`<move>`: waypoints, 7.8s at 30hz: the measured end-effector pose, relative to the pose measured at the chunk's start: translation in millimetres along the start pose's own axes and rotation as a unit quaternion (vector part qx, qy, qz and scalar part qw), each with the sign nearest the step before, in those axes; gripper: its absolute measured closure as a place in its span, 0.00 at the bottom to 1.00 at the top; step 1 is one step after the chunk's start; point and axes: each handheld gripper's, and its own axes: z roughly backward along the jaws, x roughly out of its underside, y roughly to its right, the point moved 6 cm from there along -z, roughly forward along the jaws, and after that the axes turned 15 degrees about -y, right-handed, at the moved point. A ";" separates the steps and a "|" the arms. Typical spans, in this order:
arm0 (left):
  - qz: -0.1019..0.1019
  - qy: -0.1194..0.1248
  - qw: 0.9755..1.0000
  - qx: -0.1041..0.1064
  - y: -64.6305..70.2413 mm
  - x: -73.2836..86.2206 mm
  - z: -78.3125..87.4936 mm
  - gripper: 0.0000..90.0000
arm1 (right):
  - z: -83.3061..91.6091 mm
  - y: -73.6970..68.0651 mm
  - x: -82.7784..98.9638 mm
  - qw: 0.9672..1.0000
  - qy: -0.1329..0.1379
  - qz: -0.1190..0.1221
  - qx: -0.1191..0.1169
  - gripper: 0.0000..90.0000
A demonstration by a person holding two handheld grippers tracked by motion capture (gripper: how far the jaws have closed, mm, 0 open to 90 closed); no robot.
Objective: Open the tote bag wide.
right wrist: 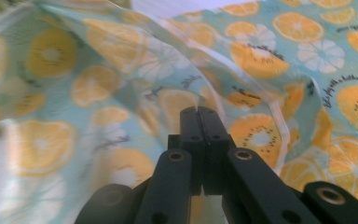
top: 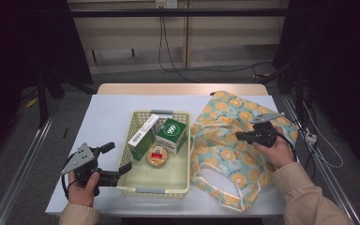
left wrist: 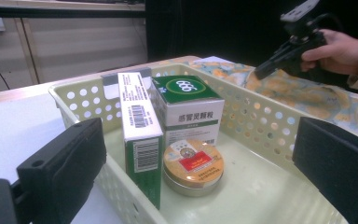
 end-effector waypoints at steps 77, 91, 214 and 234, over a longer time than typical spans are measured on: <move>-0.008 -0.011 1.000 0.006 2.6 -1.0 -9.0 0.03 | -35.5 35.8 8.0 0.994 -0.032 0.004 0.106 0.33; -0.009 -0.007 1.000 0.003 1.5 -3.0 -4.9 0.03 | -40.2 48.7 3.3 0.997 -0.024 -0.044 0.052 0.78; -0.056 -0.159 0.982 0.088 38.2 -47.7 -111.1 0.04 | 55.5 16.3 -40.3 0.999 -0.012 -0.024 -0.028 0.99; -0.063 -0.225 0.971 0.058 33.4 -25.7 -124.9 0.04 | 51.1 12.6 -39.7 0.999 -0.013 -0.019 -0.032 0.99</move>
